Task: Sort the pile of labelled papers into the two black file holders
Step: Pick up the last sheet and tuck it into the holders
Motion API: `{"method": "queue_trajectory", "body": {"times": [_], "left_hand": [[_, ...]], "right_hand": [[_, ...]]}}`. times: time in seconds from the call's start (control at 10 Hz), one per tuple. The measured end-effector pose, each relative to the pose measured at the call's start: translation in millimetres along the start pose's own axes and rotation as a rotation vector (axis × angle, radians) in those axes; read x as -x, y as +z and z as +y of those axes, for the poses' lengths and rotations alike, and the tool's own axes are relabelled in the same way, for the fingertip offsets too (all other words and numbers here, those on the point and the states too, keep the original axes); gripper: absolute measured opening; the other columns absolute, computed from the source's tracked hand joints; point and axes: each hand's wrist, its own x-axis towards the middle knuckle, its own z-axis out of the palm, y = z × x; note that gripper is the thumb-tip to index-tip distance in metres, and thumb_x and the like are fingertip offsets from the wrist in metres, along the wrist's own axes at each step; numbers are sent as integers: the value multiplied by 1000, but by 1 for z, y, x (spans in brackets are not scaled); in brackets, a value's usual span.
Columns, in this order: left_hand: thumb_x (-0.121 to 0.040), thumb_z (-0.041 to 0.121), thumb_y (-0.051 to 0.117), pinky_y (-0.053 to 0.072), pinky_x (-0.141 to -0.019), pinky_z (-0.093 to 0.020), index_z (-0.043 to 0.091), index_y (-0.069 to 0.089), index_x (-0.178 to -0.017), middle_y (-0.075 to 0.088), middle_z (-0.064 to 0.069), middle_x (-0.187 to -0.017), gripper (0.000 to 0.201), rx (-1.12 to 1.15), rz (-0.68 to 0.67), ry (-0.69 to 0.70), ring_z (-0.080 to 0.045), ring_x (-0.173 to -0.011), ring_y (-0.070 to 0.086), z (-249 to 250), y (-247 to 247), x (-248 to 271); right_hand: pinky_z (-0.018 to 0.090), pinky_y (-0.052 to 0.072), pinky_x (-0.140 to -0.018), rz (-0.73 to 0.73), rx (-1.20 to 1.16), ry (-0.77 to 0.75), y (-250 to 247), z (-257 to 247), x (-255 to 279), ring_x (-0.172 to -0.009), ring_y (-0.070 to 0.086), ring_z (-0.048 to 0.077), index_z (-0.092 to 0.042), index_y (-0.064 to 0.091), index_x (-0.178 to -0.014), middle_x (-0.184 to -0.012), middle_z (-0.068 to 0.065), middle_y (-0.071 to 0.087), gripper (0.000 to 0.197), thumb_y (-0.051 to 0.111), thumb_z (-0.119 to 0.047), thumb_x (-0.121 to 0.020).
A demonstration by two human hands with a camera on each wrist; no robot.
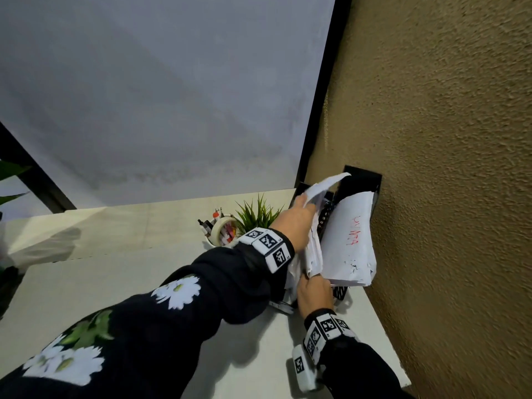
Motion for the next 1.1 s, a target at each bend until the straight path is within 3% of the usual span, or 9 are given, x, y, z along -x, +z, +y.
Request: {"method": "queue_trajectory", "body": {"times": [0.1,0.2,0.3,0.4,0.5,0.7,0.8,0.9,1.1], "left_hand": [[-85,2,55,52,-85,-39,8,48,-122,20,-11,-153,37,129,117,-50,-39,-95,63,-16,14,-13],[-87,4,55,51,-89,-38,6,52,-120,41,-11,-137,33,212,177,-106,-34,-99,63,-28,32,-18],[-88,6,53,51,-89,-40,8,52,-123,52,-11,-126,36,147,56,-82,-32,-106,61,-37,45,-15],[-88,13,54,47,-99,-41,16,46,-135,48,-9,-139,48,144,10,2,-29,-123,52,-42,42,-11],[-83,4,57,42,-106,-38,19,36,-142,43,-8,-145,64,253,-11,34,-28,-128,48,-47,37,-17],[-100,31,35,31,-110,-30,15,-3,-151,26,-8,-156,66,507,-43,-174,-25,-137,39,-59,51,-7],[-100,36,33,27,-113,-28,17,6,-152,27,-5,-156,62,531,86,-194,-19,-139,36,-66,49,10],[-99,34,39,33,-101,-21,20,20,-149,32,-1,-151,56,588,228,-174,-4,-120,46,-69,40,46],[-92,28,53,51,-95,-34,50,45,-120,54,9,-129,37,675,221,-530,-9,-102,59,-139,87,162]], "right_hand": [[35,43,-67,10,40,-53,-4,-4,1,-91,62,39,12,59,-95,-100,30,64,34,38,-15,-94],[32,35,-64,14,112,-86,-4,-6,3,-93,62,38,11,60,-97,-102,28,65,34,36,-13,-94],[37,43,-70,-20,155,-100,5,-4,9,-98,62,37,8,59,-101,-104,26,65,31,36,-11,-93],[38,43,-71,-37,145,-75,7,-2,10,-98,62,38,7,57,-102,-105,26,64,29,35,-8,-92],[35,41,-69,1,122,-75,4,-3,8,-96,62,37,5,57,-102,-103,25,65,29,35,-11,-93],[28,38,-67,-108,127,-74,19,-3,9,-95,63,35,-8,63,-100,-104,17,67,36,49,-38,-87],[26,39,-68,-139,49,-73,17,1,7,-95,62,32,-11,63,-100,-100,12,63,47,59,-53,-78],[28,47,-67,-195,70,-104,19,10,3,-86,63,26,-17,65,-92,-91,6,65,56,63,-64,-62],[19,36,-56,-631,337,-112,16,31,1,-70,55,11,-22,44,-56,-63,-5,50,40,66,-55,-59]]}}
